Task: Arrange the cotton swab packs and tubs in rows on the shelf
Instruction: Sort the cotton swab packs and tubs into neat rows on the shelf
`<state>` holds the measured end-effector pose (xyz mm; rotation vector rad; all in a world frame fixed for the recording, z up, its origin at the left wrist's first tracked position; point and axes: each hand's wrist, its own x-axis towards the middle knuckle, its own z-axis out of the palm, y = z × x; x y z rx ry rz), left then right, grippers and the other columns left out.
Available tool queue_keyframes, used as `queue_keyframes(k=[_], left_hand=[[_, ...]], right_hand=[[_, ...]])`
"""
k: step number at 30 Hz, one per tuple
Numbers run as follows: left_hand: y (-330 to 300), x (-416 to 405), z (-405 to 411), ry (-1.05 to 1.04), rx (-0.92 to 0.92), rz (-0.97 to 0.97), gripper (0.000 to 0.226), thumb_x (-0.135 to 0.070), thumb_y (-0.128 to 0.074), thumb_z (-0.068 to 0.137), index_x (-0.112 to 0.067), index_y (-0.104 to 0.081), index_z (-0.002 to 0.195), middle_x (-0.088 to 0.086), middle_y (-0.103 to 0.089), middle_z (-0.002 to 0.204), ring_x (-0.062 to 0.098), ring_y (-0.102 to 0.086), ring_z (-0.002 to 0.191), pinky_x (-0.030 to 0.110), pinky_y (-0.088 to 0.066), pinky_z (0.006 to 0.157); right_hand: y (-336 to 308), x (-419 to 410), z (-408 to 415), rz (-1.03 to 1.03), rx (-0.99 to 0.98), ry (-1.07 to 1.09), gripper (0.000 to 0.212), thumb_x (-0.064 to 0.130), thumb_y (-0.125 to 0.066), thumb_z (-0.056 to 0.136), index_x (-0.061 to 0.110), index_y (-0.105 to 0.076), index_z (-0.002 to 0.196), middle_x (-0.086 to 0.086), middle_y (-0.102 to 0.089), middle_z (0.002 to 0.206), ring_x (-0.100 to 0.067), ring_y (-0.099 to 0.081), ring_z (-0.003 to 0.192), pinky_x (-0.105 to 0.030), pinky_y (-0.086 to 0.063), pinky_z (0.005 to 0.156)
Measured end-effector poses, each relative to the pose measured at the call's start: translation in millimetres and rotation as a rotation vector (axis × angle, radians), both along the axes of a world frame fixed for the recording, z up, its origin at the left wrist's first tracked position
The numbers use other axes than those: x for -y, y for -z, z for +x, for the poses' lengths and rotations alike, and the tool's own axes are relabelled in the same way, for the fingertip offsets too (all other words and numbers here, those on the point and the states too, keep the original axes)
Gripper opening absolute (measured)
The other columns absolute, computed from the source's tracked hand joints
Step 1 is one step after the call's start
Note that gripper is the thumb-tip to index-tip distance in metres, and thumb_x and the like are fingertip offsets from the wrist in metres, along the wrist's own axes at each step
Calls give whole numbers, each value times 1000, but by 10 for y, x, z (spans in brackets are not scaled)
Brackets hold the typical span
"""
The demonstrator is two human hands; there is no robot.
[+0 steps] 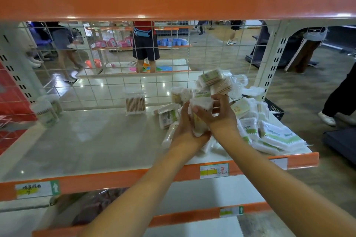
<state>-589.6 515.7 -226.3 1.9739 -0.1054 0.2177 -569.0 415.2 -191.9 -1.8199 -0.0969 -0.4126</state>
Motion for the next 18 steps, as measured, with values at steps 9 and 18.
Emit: queue_keyframes(k=[9,18], left_hand=[[-70,-57,2,-69,219,155,87,-3,-68,72,-27,-24,144,3,-39,139,19,-43,122,20,-38,88],[-76,-528,63,-181,276,252,59,-11,-73,72,-18,-53,127,3,-51,121,21,-54,107,25,-43,83]], right_hand=[[120,-87,-73,8,35,-36,58,15,-82,65,20,-39,104,15,-47,91,3,-48,82,0,-38,60],[189,-299,-8,-410,46,-111,53,32,-70,79,14,-48,124,-4,-49,119,-16,-50,102,-16,-41,79]])
